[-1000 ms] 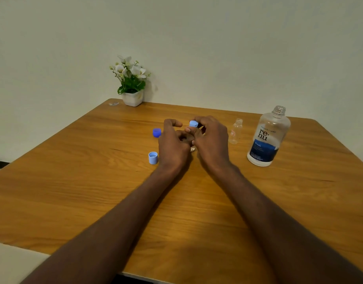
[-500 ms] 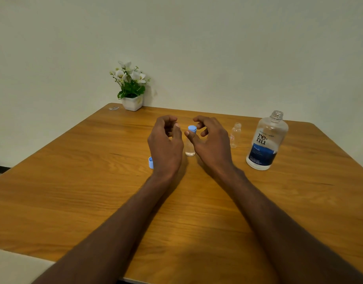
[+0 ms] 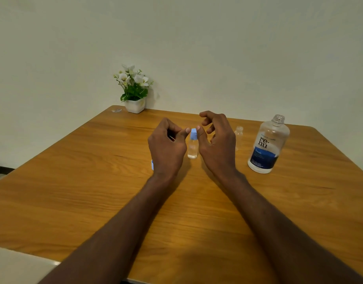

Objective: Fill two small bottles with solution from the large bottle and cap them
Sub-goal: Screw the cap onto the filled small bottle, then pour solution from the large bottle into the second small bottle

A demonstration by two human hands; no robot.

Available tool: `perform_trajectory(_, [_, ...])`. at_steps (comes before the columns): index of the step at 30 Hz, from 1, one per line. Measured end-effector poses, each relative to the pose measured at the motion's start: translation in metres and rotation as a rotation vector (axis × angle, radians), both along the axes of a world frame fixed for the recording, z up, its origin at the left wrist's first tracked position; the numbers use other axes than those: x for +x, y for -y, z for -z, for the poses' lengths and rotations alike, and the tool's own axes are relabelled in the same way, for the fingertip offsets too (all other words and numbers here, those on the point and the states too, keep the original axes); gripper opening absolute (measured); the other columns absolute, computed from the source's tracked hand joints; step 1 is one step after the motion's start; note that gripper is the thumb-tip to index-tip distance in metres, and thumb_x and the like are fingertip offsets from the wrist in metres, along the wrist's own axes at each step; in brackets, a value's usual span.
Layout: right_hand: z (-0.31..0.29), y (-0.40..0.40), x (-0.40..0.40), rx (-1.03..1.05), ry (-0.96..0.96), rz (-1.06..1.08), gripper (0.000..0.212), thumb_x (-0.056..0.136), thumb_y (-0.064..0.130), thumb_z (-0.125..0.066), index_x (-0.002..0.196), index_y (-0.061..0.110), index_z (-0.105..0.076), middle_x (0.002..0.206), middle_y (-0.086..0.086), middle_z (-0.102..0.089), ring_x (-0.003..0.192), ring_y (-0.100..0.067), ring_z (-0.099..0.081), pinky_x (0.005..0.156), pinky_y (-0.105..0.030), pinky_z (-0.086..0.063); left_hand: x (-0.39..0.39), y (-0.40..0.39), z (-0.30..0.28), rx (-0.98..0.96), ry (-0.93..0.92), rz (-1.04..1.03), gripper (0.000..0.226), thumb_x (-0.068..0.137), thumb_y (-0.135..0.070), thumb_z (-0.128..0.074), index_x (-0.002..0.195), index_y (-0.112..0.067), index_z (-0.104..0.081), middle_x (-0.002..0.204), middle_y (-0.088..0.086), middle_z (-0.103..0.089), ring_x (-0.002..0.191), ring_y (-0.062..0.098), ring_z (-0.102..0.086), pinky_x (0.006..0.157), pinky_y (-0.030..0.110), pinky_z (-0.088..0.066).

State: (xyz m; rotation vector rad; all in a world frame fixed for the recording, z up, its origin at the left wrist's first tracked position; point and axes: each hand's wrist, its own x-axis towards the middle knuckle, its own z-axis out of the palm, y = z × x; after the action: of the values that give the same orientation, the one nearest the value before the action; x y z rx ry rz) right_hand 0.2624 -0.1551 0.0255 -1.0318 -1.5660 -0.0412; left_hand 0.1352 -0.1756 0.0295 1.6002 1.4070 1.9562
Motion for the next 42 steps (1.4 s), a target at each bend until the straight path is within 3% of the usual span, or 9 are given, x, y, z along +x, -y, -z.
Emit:
perform_trajectory(5, [-0.001, 0.002, -0.001, 0.069, 0.003, -0.018, 0.029, 0.099, 0.018, -0.063, 0.128, 0.013, -0.063, 0.105, 0.000, -0.063, 0.089, -0.010, -0.057, 0.069, -0.017, -0.047, 0.000, -0.002, 0.000, 0.097, -0.186, -0.042, 0.013, 0.088, 0.000, -0.075, 0.092, -0.005, -0.063, 0.083, 0.006, -0.059, 0.071, 0.018, -0.052, 0.063, 0.038, -0.047])
perform_trajectory(10, [-0.006, 0.005, -0.001, 0.106, -0.029, 0.022, 0.027, 0.100, 0.017, -0.061, 0.126, 0.010, -0.065, 0.106, -0.003, -0.065, 0.087, -0.014, -0.060, 0.068, -0.023, -0.053, 0.002, 0.002, -0.002, 0.151, -0.289, -0.059, 0.044, 0.086, 0.019, -0.061, 0.121, -0.007, -0.068, 0.115, 0.009, -0.060, 0.098, 0.013, -0.058, 0.075, 0.023, -0.052])
perform_trajectory(17, [-0.025, 0.021, 0.006, 0.186, -0.054, 0.088, 0.026, 0.101, 0.016, -0.060, 0.124, 0.006, -0.067, 0.109, -0.008, -0.068, 0.093, -0.018, -0.062, 0.074, -0.025, -0.055, 0.005, 0.009, 0.000, 0.248, -0.363, 0.023, 0.023, 0.094, -0.011, -0.074, 0.116, -0.005, -0.068, 0.105, 0.007, -0.060, 0.087, 0.013, -0.055, 0.069, 0.021, -0.047])
perform_trajectory(21, [-0.039, 0.036, 0.025, 0.288, -0.055, 0.157, 0.024, 0.100, 0.016, -0.061, 0.122, 0.005, -0.066, 0.113, -0.009, -0.066, 0.099, -0.017, -0.059, 0.078, -0.029, -0.052, 0.008, 0.011, 0.001, 0.321, -0.437, 0.049, 0.019, 0.099, -0.016, -0.069, 0.114, -0.004, -0.068, 0.105, 0.007, -0.061, 0.092, 0.018, -0.057, 0.072, 0.033, -0.051])
perform_trajectory(26, [-0.039, 0.059, 0.076, 0.347, -0.048, 0.291, 0.033, 0.098, 0.020, -0.067, 0.129, 0.009, -0.059, 0.125, -0.009, -0.059, 0.112, -0.018, -0.054, 0.089, -0.047, -0.049, 0.014, 0.016, 0.003, 0.343, -0.447, 0.124, 0.018, 0.101, -0.019, -0.066, 0.116, -0.008, -0.067, 0.109, 0.003, -0.060, 0.096, 0.018, -0.058, 0.075, 0.030, -0.050])
perform_trajectory(31, [-0.021, 0.067, 0.124, 0.069, -0.075, 0.352, 0.078, 0.090, 0.059, -0.070, 0.148, 0.016, -0.041, 0.144, -0.005, -0.047, 0.128, -0.025, -0.049, 0.100, -0.055, -0.048, 0.042, 0.026, 0.004, 0.213, -0.323, 0.259, 0.022, 0.103, -0.022, -0.062, 0.123, -0.014, -0.063, 0.114, -0.003, -0.061, 0.103, 0.012, -0.061, 0.076, 0.017, -0.048])
perform_trajectory(34, [-0.010, 0.064, 0.136, -0.118, -0.125, 0.268, 0.104, 0.076, 0.078, -0.069, 0.156, 0.027, -0.027, 0.151, -0.002, -0.041, 0.135, -0.023, -0.044, 0.105, -0.049, -0.050, 0.067, 0.023, 0.009, 0.061, -0.245, 0.312, 0.031, 0.103, -0.010, -0.058, 0.133, -0.017, -0.059, 0.125, -0.005, -0.064, 0.118, 0.005, -0.059, 0.090, 0.014, -0.048])
perform_trajectory(38, [-0.003, 0.046, 0.143, -0.299, -0.136, 0.145, 0.117, 0.068, 0.065, -0.085, 0.158, 0.040, -0.015, 0.154, 0.004, -0.040, 0.135, -0.018, -0.048, 0.098, -0.031, -0.052, 0.102, 0.006, 0.014, -0.185, -0.260, 0.304, 0.051, 0.100, 0.007, -0.047, 0.146, -0.015, -0.049, 0.143, 0.002, -0.058, 0.133, 0.012, -0.051, 0.107, 0.022, -0.041])
perform_trajectory(42, [0.009, 0.028, 0.152, -0.287, -0.084, 0.074, 0.117, 0.068, 0.059, -0.087, 0.157, 0.041, -0.015, 0.158, 0.002, -0.041, 0.134, -0.018, -0.054, 0.099, -0.039, -0.058, 0.130, -0.017, 0.016, -0.295, -0.233, 0.297, 0.056, 0.100, -0.007, -0.059, 0.152, -0.013, -0.041, 0.150, 0.006, -0.048, 0.138, 0.020, -0.046, 0.109, 0.029, -0.041])
